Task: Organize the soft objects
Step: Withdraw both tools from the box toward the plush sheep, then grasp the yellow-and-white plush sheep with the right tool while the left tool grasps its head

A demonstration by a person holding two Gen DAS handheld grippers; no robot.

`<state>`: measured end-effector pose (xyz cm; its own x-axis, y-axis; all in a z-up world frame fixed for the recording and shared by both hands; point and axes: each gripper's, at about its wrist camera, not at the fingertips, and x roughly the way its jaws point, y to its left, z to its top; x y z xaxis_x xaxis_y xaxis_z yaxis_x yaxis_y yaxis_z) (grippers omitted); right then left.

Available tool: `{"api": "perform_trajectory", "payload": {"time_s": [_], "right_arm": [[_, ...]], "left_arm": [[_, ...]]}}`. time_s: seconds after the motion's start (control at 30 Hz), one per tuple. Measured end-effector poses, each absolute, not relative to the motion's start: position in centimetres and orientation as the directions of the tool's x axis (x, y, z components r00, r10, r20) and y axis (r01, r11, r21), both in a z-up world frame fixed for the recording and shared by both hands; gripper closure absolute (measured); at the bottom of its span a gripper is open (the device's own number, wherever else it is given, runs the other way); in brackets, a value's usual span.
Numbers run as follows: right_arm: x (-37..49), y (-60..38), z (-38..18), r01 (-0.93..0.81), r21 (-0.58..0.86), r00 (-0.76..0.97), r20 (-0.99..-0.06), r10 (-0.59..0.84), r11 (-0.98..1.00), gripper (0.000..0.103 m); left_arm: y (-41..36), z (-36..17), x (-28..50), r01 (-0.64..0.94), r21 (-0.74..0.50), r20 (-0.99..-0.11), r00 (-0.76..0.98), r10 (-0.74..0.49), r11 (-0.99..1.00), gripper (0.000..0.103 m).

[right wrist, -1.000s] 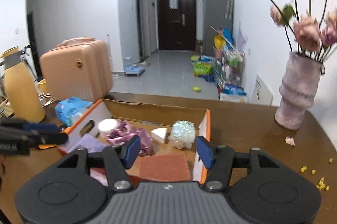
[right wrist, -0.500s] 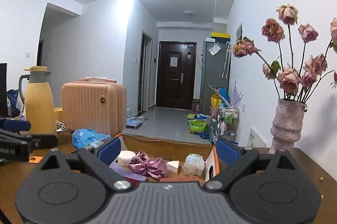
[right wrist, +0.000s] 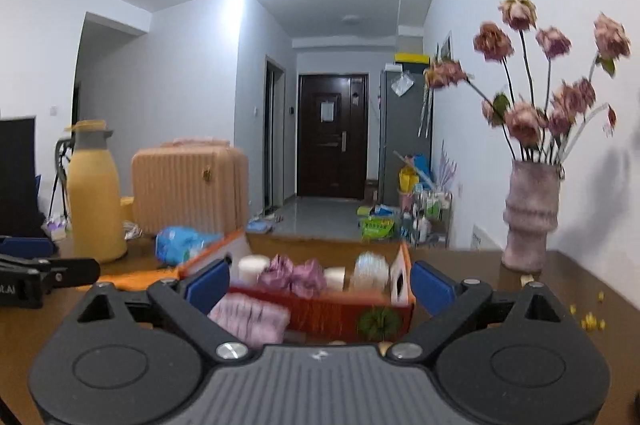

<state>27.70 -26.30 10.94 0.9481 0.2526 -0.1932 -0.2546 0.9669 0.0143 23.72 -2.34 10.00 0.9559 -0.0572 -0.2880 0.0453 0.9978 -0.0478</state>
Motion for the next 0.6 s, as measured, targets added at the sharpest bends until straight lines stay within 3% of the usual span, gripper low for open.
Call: {"api": "perform_trajectory", "payload": {"time_s": [0.37,0.6], "right_arm": [[18.9,-29.2,3.1,-0.201,0.12,0.911,-0.341,0.231,0.972,0.006],[20.0,-30.1,2.2,-0.143,0.138,0.899,-0.396,0.187,0.98,0.009]], "left_arm": [[-2.5,4.1,16.1,0.032,-0.024,-0.407,0.913,-0.039,0.999,0.0],[-5.0,3.5,18.1,0.102,-0.03,-0.441,0.892,-0.105,0.994,0.0]]}}
